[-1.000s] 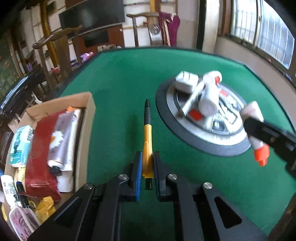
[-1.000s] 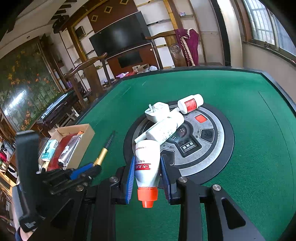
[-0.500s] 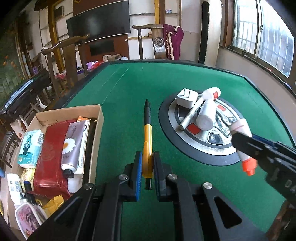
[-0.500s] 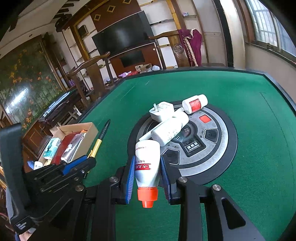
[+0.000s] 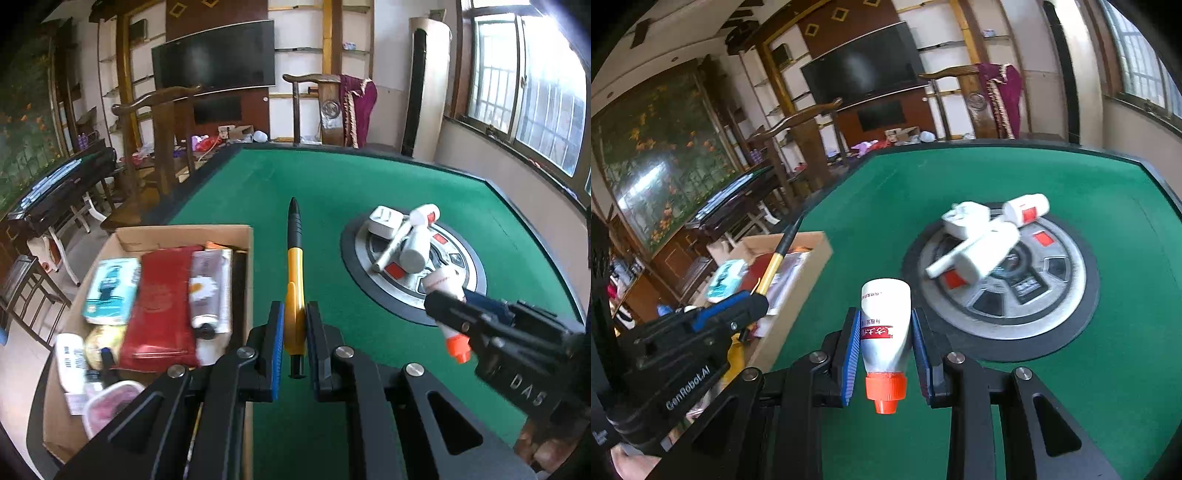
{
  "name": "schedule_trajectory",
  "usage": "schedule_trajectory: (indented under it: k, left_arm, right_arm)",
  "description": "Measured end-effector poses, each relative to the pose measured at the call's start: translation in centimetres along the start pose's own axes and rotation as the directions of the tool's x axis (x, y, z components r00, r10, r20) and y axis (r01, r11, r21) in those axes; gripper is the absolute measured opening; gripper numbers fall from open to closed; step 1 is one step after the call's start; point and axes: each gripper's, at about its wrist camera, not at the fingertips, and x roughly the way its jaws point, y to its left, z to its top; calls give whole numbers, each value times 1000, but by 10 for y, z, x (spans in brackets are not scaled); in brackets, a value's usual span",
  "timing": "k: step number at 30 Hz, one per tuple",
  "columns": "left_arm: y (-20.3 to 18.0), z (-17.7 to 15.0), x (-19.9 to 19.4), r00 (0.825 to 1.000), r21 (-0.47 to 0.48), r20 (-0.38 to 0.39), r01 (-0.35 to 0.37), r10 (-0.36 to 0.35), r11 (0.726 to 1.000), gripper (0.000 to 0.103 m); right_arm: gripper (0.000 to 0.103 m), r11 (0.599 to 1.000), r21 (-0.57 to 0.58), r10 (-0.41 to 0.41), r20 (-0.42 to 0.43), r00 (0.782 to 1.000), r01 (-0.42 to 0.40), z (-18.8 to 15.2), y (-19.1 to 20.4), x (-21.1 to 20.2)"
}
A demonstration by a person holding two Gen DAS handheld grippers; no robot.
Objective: Organize objects
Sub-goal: 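Carry the pen and orange-capped bottle over the box and open both tools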
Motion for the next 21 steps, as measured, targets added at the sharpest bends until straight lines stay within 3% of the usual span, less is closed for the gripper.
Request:
schedule_trajectory:
  k: [10, 21]
  left_arm:
    - [67, 1, -24, 999, -93, -1, 35, -35, 995, 11]
    - [124, 11, -1, 996, -129, -83, 27, -37, 991, 11]
  right_arm:
    - [30, 997, -50, 56, -27, 998, -57, 3, 50, 17]
    - [30, 988, -86, 120, -112, 986, -130, 22, 103, 68]
